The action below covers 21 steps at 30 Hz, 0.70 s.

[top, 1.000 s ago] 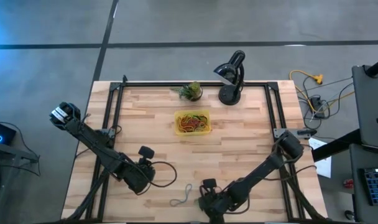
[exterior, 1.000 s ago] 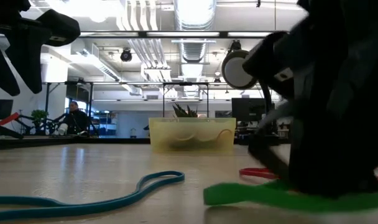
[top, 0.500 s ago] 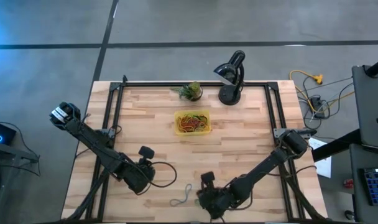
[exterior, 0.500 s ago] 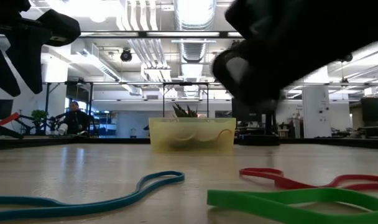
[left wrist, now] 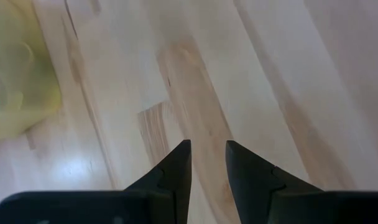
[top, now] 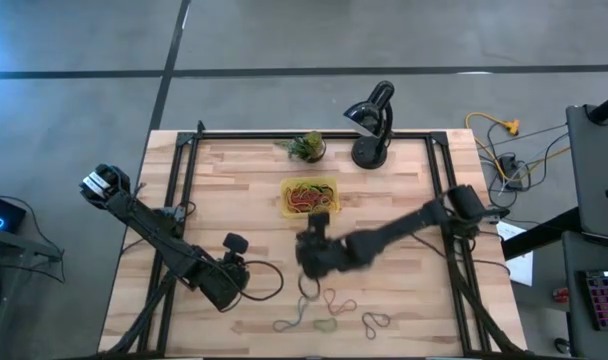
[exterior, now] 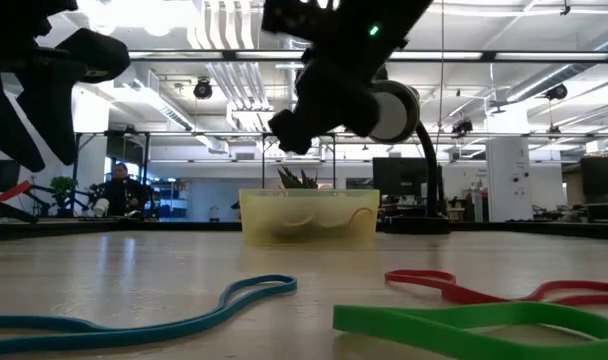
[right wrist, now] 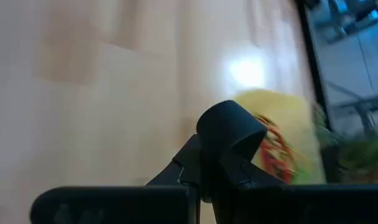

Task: Pick and place rubber bands into bin
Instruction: Put the black rubber band in the yellow bin

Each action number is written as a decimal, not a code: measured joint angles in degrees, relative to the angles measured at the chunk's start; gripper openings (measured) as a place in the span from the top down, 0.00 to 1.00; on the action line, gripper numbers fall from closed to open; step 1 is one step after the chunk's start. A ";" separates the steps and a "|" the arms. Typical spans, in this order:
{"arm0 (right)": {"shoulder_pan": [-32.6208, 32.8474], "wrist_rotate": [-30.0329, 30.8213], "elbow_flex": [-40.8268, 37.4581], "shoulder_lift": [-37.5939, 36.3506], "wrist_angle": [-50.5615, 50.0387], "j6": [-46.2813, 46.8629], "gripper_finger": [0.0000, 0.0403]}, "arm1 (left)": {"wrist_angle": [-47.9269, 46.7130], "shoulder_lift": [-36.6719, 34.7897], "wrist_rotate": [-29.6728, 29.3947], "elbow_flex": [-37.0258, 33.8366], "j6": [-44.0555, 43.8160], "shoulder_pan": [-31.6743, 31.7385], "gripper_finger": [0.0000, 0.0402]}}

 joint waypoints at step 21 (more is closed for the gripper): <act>-22.02 -14.02 -0.02 -3.98 -8.67 2.37 0.98 | 0.63 0.00 0.00 -0.82 -0.21 0.00 0.79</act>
